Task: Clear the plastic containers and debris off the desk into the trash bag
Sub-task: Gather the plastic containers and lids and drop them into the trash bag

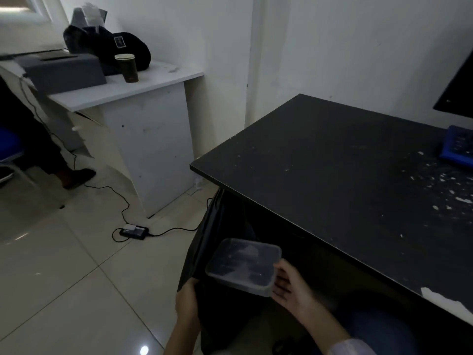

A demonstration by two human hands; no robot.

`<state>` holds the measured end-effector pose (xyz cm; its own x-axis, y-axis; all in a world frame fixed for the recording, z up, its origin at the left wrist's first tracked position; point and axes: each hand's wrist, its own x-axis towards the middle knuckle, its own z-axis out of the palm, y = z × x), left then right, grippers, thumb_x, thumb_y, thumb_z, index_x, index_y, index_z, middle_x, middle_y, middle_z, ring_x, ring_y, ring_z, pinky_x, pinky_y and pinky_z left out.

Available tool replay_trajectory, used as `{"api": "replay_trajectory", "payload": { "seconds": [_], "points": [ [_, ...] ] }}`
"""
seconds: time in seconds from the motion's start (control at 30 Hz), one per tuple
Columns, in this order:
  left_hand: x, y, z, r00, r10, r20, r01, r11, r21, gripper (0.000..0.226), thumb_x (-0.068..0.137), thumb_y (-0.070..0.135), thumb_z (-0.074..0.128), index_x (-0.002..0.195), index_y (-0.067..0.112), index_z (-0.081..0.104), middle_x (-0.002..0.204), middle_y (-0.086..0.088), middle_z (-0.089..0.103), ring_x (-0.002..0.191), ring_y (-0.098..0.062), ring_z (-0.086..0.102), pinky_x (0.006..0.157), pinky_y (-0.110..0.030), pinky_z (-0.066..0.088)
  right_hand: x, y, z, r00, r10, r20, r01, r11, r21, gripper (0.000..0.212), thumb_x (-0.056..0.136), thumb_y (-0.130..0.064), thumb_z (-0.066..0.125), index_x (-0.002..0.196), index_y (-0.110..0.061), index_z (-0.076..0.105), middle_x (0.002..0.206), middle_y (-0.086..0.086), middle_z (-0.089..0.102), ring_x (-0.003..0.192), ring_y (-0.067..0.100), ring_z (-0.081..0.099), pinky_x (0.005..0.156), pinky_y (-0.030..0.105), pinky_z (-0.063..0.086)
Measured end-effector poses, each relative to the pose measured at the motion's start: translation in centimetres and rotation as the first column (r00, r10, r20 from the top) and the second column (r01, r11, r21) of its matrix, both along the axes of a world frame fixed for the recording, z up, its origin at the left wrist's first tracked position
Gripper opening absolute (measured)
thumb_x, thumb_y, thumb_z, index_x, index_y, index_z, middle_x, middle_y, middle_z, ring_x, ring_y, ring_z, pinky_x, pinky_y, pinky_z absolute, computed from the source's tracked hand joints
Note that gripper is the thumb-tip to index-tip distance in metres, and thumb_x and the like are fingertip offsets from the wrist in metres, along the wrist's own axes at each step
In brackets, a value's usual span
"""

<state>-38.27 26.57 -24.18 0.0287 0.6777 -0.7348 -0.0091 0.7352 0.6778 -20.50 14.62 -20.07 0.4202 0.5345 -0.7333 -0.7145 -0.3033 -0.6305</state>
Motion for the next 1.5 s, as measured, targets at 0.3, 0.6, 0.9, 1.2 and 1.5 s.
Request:
{"api": "replay_trajectory", "payload": {
  "seconds": [0.3,0.6,0.9,1.2,1.5],
  "points": [
    [-1.1,1.0,1.5,0.963,0.241,0.118,-0.247,0.968,0.037,0.022,0.086,0.020,0.050,0.097,0.005,0.062,0.088,-0.013,0.062,0.080,-0.030,0.057,0.064,-0.034,0.043,1.2,-0.2,-0.9,0.998,-0.041,0.050,0.044,0.997,-0.062,0.021,0.083,-0.029,0.067,0.097,-0.014,0.063,0.098,0.012,0.064,0.092,0.027,0.060,0.074,0.037,0.050],
    [0.8,-1.5,-0.1,0.968,0.204,0.144,-0.201,0.979,-0.034,0.042,0.078,0.023,0.056,0.112,-0.001,0.064,0.106,-0.023,0.065,0.098,-0.035,0.061,0.090,-0.047,0.047,-2.3,2.7,-3.1,0.991,-0.114,0.074,0.118,0.992,-0.054,0.034,0.083,-0.019,0.070,0.112,-0.007,0.059,0.114,0.017,0.062,0.110,0.034,0.058,0.094,0.047,0.049],
    [2.7,-3.1,0.5,0.978,0.144,0.153,-0.135,0.989,-0.068,0.025,0.083,0.022,0.052,0.089,0.003,0.067,0.086,-0.017,0.067,0.077,-0.033,0.061,0.059,-0.034,0.046,-6.2,6.8,-4.7,0.955,0.241,0.175,-0.202,0.956,-0.215,0.022,0.087,-0.017,0.061,0.105,-0.005,0.065,0.106,0.013,0.066,0.100,0.028,0.061,0.092,0.037,0.051],
    [2.8,-3.1,2.2,0.969,0.005,-0.245,0.090,0.923,0.373,0.040,0.086,0.015,0.058,0.124,0.008,0.049,0.117,-0.015,0.057,0.107,-0.031,0.054,0.095,-0.042,0.044,-4.3,6.3,-1.6,0.828,0.334,0.450,-0.256,0.940,-0.226,0.032,0.088,-0.013,0.054,0.119,-0.014,0.063,0.119,0.006,0.063,0.110,0.019,0.057,0.100,0.031,0.044],
    [4.3,-3.6,9.2,0.957,-0.148,-0.250,0.288,0.589,0.755,0.022,0.087,0.005,0.057,0.100,0.023,0.059,0.101,0.001,0.062,0.098,-0.015,0.059,0.086,-0.030,0.046,-3.3,2.1,5.9,0.603,0.294,0.741,-0.312,0.943,-0.120,0.028,0.091,-0.014,0.055,0.115,-0.026,0.062,0.108,-0.012,0.061,0.092,-0.007,0.055,0.068,0.000,0.041]
  ]
}}
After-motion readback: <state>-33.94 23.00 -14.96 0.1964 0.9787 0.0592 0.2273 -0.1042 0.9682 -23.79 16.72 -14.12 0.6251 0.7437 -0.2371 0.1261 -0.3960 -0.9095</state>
